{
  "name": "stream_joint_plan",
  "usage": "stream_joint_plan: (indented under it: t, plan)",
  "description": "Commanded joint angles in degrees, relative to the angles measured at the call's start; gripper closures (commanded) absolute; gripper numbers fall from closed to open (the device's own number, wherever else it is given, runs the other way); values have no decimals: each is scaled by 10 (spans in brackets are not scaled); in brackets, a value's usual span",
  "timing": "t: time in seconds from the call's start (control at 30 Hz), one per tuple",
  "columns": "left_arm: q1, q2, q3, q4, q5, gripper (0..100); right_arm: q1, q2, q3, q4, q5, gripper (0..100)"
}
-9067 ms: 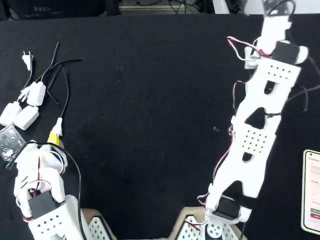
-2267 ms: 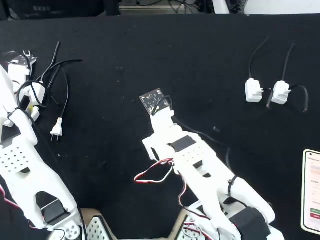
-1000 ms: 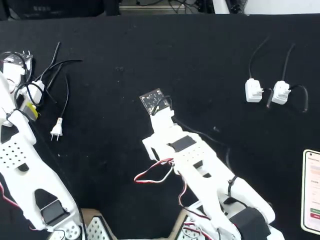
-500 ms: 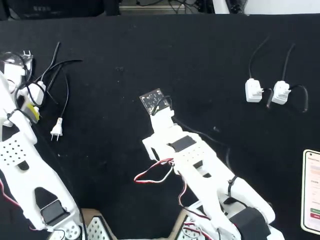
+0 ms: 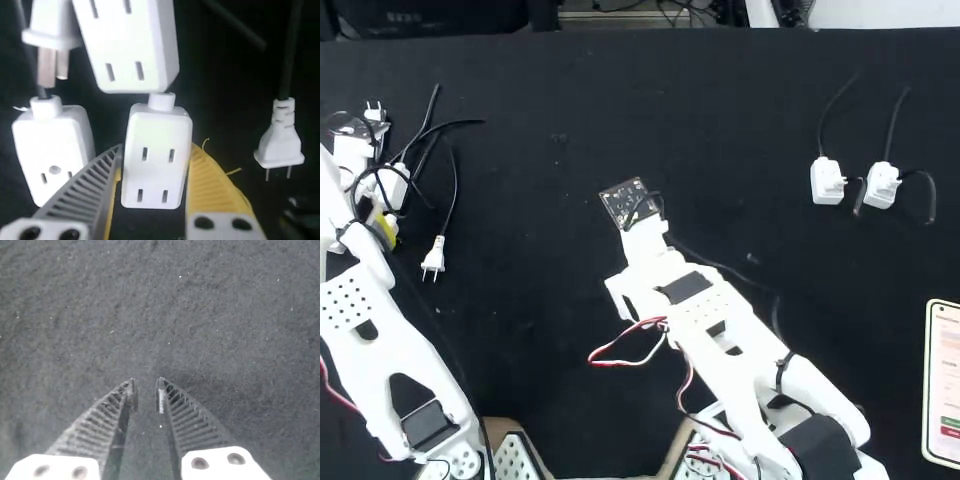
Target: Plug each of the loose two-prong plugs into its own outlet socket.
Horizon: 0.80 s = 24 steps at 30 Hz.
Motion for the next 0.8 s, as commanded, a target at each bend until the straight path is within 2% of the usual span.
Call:
stream_joint_plan:
  t: [0.0, 0.2, 0.4, 0.57, 0.77]
  plan:
    - [-9, -13, -31, 20, 3, 959, -5, -18, -16, -15, 1, 931]
    - [-52, -59, -24, 20, 28, 971, -5, -18, -16, -15, 1, 931]
    - [-94, -144, 60, 20, 25, 971, -4, -18, -16, -15, 1, 931]
    - [-113, -259, 189, 20, 25, 970, -4, -18, -16, -15, 1, 931]
    - [-114, -467, 421, 20, 25, 970, -4, -18, -16, -15, 1, 931]
